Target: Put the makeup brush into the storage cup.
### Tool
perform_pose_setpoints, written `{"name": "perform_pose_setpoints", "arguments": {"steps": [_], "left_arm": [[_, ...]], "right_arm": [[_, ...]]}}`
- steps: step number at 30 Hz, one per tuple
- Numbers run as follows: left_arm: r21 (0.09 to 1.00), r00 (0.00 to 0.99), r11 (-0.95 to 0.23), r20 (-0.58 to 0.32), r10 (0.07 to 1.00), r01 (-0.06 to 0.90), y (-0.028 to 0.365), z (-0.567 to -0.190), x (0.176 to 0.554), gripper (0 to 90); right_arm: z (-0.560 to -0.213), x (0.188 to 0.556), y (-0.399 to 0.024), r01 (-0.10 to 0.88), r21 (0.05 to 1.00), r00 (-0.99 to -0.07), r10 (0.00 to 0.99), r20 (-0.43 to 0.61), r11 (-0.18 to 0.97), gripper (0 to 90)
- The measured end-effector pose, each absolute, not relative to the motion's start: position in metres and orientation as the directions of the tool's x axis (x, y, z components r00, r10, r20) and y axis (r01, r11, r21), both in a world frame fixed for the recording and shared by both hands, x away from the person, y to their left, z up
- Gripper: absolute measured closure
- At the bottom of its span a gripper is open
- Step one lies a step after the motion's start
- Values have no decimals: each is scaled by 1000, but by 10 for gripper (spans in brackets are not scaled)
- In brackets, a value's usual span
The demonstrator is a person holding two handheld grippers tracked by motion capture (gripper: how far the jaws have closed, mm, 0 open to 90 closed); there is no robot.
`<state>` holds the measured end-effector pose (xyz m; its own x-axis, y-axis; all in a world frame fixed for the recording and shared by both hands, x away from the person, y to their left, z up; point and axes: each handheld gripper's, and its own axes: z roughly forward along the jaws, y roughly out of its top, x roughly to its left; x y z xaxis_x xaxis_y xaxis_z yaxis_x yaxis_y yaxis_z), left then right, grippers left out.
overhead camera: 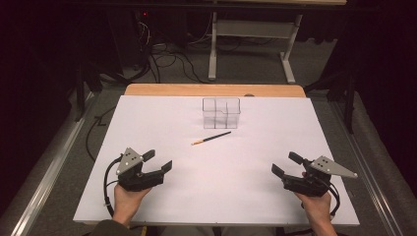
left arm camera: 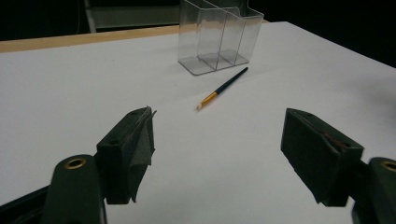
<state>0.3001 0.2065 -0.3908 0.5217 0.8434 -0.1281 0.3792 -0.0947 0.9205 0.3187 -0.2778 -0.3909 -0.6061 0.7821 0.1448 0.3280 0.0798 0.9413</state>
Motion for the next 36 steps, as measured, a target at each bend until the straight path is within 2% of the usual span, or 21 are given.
{"name": "perform_pose_setpoints", "arguments": {"steps": [36], "left_arm": [[920, 526, -97, -129, 841, 380, 206, -391, 300, 261]], "right_arm": [[-391, 319, -277, 332, 940, -599, 789, 141, 84, 178]]}}
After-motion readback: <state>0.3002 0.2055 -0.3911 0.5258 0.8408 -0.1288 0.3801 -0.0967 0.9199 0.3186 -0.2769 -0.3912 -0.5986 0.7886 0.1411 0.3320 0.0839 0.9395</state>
